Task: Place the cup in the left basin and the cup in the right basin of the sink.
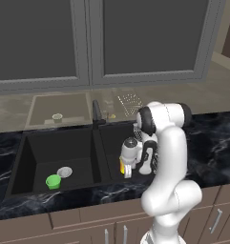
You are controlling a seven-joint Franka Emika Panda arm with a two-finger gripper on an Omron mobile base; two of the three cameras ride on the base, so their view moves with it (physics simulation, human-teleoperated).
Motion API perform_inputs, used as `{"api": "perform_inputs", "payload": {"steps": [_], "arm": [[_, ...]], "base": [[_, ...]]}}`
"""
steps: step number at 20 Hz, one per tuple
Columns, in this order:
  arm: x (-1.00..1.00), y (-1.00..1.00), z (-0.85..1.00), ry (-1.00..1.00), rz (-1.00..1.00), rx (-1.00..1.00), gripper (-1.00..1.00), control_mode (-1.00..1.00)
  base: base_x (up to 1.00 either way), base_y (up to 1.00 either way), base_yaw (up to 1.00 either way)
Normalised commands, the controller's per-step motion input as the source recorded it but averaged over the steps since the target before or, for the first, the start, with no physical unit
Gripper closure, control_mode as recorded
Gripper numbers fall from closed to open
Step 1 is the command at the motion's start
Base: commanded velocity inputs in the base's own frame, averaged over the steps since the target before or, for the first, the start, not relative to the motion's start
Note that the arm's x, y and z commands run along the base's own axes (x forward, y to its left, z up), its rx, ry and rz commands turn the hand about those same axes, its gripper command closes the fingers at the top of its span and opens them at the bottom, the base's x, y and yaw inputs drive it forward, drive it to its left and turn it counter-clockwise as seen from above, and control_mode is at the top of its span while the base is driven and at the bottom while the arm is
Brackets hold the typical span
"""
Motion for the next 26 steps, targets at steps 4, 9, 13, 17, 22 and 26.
{"api": "perform_inputs", "payload": {"steps": [4, 9, 13, 17, 22, 26], "arm": [[0.08, 0.02, 0.72, 0.11, 0.0, 0.0, -1.0, -1.0], [0.05, 0.02, 0.69, 0.09, 0.0, 0.0, -1.0, -1.0], [0.0, 0.03, 0.67, 0.12, 0.0, 0.0, -1.0, -1.0], [0.0, 0.01, 0.74, 0.16, 0.0, 0.0, -1.0, -1.0], [0.08, 0.0, 0.84, 0.17, 0.0, 0.0, -1.0, -1.0], [0.07, 0.02, 0.86, 0.15, 0.0, 0.0, -1.0, -1.0]], "base": [[0.0, 0.0, 0.0], [0.0, 0.0, 0.0], [0.0, 0.0, 0.0], [0.0, 0.0, 0.0], [0.0, 0.0, 0.0], [0.0, 0.0, 0.0]]}}
